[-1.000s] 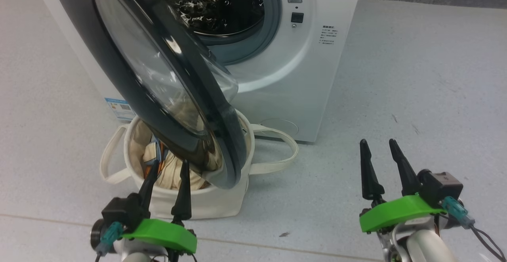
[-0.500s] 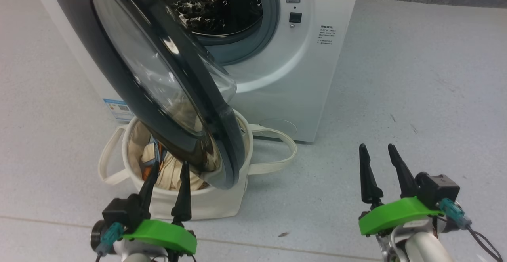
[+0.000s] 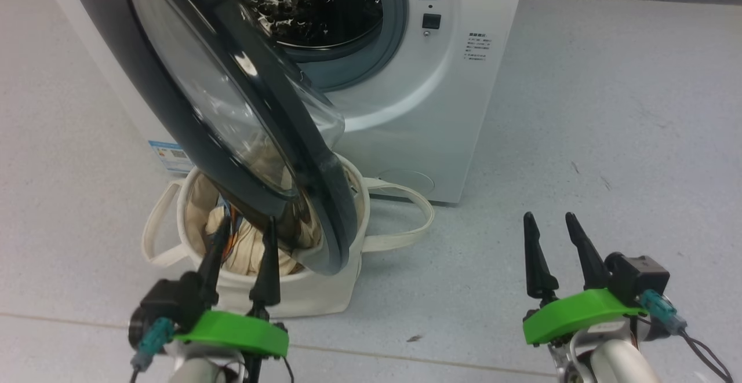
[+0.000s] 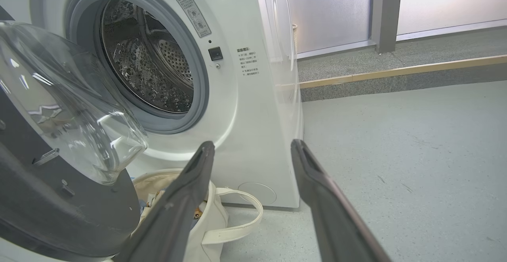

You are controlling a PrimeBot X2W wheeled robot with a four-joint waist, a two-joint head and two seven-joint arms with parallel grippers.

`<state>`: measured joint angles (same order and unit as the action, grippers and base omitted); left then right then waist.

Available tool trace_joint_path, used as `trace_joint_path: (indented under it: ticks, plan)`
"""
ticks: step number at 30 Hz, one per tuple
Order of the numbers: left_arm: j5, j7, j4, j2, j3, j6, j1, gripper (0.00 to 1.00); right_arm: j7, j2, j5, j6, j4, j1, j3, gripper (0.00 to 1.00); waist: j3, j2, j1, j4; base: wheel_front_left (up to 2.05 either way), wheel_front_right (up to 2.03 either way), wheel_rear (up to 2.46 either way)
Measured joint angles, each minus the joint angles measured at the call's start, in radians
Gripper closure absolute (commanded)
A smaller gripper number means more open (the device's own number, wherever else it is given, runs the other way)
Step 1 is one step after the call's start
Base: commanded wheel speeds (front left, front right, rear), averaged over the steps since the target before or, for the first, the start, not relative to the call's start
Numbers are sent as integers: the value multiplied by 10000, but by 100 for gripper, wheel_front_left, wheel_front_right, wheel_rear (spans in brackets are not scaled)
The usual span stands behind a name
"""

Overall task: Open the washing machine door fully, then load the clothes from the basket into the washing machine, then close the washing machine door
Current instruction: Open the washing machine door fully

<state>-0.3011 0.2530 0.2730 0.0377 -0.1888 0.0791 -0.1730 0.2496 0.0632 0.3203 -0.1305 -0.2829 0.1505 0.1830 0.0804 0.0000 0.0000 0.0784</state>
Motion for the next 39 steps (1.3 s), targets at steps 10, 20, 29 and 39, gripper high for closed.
trace_joint_path:
  ticks: [10, 20, 29, 39]
  plan:
    - [6, 42, -4188, 12, -529, -245, -491, 0, 0, -15, 44, 0, -52, 210, 263, 0, 212, 0, 0, -140, 0, 0, 0]
    - [533, 42, -3089, 56, -2627, -792, -954, 0, 0, -25, 192, 0, -194, 375, 305, 0, 357, 0, 0, -452, 0, 0, 0]
    - [73, 42, -848, 52, -3724, -222, -2012, 100, 0, -27, 435, 0, -196, 495, 330, 0, 605, 0, 1, -742, 0, 0, 0]
    - [-192, 42, 178, 52, -3630, 606, -2561, 100, 0, -27, 435, 0, -188, 565, 303, 0, 946, 0, 1, -549, 0, 0, 0]
